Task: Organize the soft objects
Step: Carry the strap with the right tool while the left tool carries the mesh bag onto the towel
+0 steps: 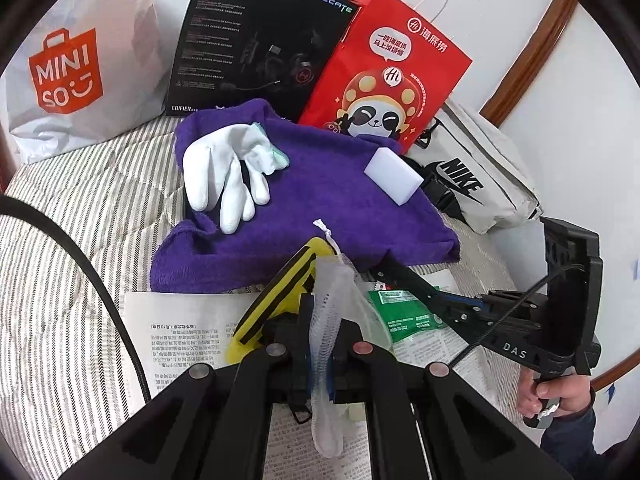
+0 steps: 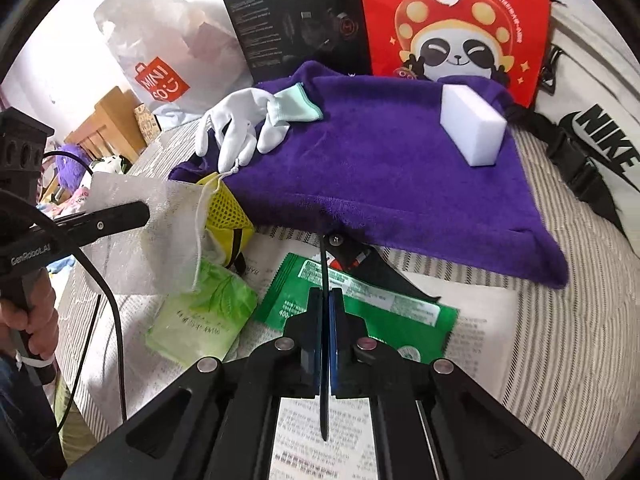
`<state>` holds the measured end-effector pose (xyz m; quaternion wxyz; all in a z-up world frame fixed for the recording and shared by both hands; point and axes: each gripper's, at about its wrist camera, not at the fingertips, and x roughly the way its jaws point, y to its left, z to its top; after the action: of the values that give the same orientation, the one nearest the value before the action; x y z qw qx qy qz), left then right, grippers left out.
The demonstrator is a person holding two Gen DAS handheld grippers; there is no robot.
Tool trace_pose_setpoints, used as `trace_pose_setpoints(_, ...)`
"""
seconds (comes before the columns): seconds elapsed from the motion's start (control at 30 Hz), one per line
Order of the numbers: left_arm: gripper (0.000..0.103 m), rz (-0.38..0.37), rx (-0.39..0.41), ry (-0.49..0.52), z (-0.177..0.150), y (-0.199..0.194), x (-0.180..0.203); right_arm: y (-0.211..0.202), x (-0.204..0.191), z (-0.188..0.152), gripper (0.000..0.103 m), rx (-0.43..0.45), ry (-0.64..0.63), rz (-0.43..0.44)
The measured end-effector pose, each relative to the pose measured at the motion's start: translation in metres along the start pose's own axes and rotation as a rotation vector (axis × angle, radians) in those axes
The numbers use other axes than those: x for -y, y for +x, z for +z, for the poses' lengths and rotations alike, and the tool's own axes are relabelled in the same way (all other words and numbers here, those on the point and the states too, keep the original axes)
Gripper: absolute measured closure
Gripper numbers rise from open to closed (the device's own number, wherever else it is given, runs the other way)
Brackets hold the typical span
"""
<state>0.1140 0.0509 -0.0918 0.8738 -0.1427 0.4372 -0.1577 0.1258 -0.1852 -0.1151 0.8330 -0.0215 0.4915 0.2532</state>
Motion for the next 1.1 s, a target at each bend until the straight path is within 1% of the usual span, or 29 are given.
trace_pose_setpoints(0.37, 0.098, 0.002, 0.05, 0.018, 0.003, -0.028, 0.01, -0.03, 0.012, 0.0, 0.1, 0.057, 0.039, -0.026)
trace_pose_setpoints(0.57, 0.098, 0.006, 0.091, 0.014, 0.01, -0.041, 0.013, -0.041, 0.02, 0.01, 0.1, 0.087, 0.07, -0.049)
trace_pose_setpoints(0.7, 0.098, 0.004, 0.119, 0.0, 0.017, -0.047, 0.013, -0.045, 0.026, 0.024, 0.1, 0.11, 0.074, -0.066)
trace_pose_setpoints(0.93, 0.098, 0.007, 0.129, 0.002, 0.033, -0.044, 0.012, -0.039, 0.043, 0.05, 0.1, 0.134, 0.081, -0.085)
trace_pose_setpoints(1.1, 0.098, 0.012, 0.129, -0.013, 0.044, -0.038, 0.005, -0.021, 0.062, 0.068, 0.1, 0.133, 0.097, -0.079)
